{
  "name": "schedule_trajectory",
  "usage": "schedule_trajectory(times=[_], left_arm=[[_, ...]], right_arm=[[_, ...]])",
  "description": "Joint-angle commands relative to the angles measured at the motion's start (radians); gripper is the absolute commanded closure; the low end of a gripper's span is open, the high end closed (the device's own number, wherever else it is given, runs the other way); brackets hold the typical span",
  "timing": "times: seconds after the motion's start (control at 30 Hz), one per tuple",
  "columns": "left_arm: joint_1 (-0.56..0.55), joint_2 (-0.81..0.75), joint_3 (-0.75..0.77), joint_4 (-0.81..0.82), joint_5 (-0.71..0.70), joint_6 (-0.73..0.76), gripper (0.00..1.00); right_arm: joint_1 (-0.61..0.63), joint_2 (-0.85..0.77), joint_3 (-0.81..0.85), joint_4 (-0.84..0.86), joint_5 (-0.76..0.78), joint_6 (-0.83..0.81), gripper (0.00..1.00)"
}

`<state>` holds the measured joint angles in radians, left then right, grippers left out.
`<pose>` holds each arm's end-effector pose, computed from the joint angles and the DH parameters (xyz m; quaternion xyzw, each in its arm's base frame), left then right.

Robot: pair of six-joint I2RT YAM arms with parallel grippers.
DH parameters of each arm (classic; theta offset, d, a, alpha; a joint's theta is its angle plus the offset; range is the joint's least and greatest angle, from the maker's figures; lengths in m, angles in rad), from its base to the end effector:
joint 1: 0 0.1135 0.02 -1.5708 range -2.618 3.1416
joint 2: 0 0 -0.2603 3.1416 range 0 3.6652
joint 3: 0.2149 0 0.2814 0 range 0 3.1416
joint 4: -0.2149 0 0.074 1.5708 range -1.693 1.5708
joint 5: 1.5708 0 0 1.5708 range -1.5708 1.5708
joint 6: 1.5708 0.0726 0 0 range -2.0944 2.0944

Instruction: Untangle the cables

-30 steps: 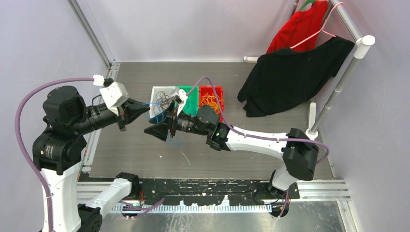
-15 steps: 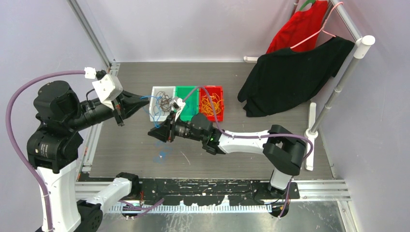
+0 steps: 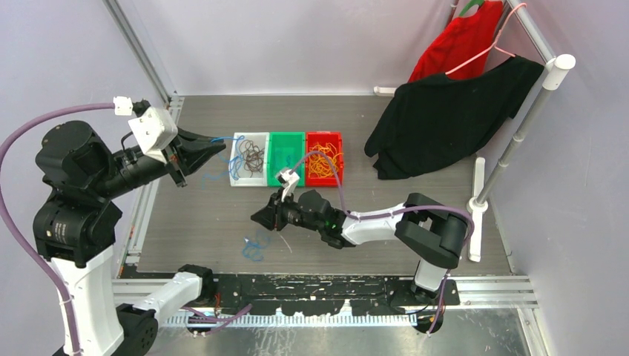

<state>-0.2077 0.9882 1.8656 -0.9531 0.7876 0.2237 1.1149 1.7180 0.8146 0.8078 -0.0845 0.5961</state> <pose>0.1178 -0.0774 0.5712 0.3998 0.6057 -0.2764 0.6300 0.1799 0.3808 0.1782 -0.2171 0.7074 0.5277 0.4171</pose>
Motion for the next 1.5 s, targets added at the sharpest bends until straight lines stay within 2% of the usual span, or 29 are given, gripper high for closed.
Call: schedule_trajectory(times=[0.0,0.1,0.23,0.3,0.47,0.67,0.87,1.2,1.37,1.47], left_arm=[[-0.002,0.02,0.02,0.067,0.004,-0.023,1.0],[-0.002,0.024,-0.019,0.065,0.009,-0.024,1.0],[-0.002,0.031,-0.118,0.086,0.01,-0.025,1.0],[-0.004,0.033,-0.181,0.135,0.011,-0.042,1.0],[-0.047,0.07,-0.332,0.371,-0.001,-0.071,1.0],[-0.137,0.209,-0.398,0.5,-0.078,-0.022,1.0],[-0.165,0.378,-0.422,0.61,-0.167,-0.011,1.0],[-0.167,0.634,-0.363,0.645,-0.211,0.028,1.0],[-0.165,0.71,-0.353,0.635,-0.284,0.115,1.0],[-0.161,0.739,-0.359,0.665,-0.335,0.109,1.0]], right_arm=[[-0.008,-0.017,-0.04,0.018,0.102,-0.026,0.72],[-0.028,-0.073,-0.058,-0.037,0.168,-0.013,0.66],[-0.078,-0.2,-0.07,-0.165,0.279,-0.009,0.51],[-0.1,-0.272,-0.083,-0.228,0.356,-0.034,0.5],[-0.193,-0.425,-0.097,-0.361,0.546,-0.045,0.48],[-0.239,-0.524,-0.096,-0.437,0.65,-0.105,0.46],[-0.256,-0.617,-0.119,-0.493,0.712,-0.133,0.39],[-0.279,-0.669,-0.123,-0.523,0.699,-0.175,0.39],[-0.282,-0.672,-0.126,-0.531,0.696,-0.185,0.39],[-0.285,-0.674,-0.131,-0.539,0.691,-0.184,0.39]])
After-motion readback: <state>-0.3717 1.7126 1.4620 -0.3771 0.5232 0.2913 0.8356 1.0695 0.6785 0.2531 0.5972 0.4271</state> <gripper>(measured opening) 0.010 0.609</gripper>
